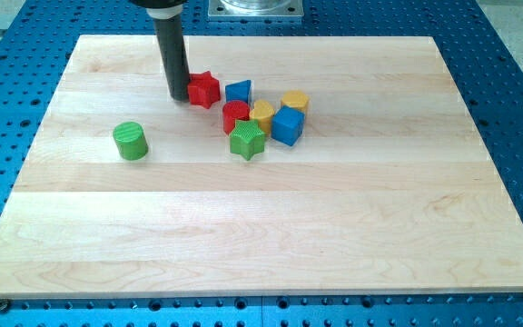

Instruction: Push the red star into the group of blocks

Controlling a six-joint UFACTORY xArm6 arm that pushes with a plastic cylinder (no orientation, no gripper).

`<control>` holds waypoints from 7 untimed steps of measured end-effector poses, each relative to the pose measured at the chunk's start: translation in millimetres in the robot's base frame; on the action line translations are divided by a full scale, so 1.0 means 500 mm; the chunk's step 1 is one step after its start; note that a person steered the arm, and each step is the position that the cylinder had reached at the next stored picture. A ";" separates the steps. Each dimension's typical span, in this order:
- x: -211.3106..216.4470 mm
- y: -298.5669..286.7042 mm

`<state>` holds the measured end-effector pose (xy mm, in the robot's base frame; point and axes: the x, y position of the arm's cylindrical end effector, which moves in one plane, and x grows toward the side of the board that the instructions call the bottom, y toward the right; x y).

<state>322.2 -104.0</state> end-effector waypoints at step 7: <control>-0.078 0.265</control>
<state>283.1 28.4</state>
